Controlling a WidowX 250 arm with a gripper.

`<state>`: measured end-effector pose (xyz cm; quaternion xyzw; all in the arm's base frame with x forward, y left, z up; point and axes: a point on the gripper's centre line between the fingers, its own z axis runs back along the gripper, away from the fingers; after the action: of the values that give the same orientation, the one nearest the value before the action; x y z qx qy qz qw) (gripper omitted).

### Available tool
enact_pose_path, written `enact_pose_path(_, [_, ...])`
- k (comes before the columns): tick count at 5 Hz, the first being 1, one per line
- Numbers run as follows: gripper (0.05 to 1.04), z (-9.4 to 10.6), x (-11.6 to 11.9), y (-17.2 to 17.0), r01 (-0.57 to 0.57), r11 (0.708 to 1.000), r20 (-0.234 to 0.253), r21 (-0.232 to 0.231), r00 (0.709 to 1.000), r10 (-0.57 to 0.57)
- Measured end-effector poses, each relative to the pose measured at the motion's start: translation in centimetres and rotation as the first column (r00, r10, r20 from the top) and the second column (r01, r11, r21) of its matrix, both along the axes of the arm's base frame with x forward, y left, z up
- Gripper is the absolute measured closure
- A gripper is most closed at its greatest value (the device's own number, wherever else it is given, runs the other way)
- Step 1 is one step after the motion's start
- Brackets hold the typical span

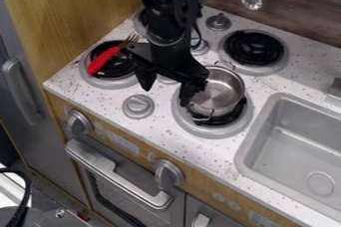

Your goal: Move the silver pot to the top right burner

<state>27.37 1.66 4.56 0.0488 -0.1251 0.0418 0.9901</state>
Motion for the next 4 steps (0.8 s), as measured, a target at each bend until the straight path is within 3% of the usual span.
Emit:
enact_pose_path(1, [0.084, -0.6, -0.3, 0.0, -0.002, 1.000, -0.027, 0.000, 1.000, 0.002])
enact_pose_path(2, [0.084, 0.0, 1.7, -2.3, 0.029, 1.000, -0.010, 0.002, 1.000, -0.029])
enact_pose_path(3, [0.084, 0.9, 4.6, -4.8, 0.074, 0.997, -0.025, 0.016, 0.997, -0.073])
enact_pose_path(4, [0.084, 1.2, 7.5, -7.2, 0.105, 0.994, -0.001, -0.004, 0.994, -0.105])
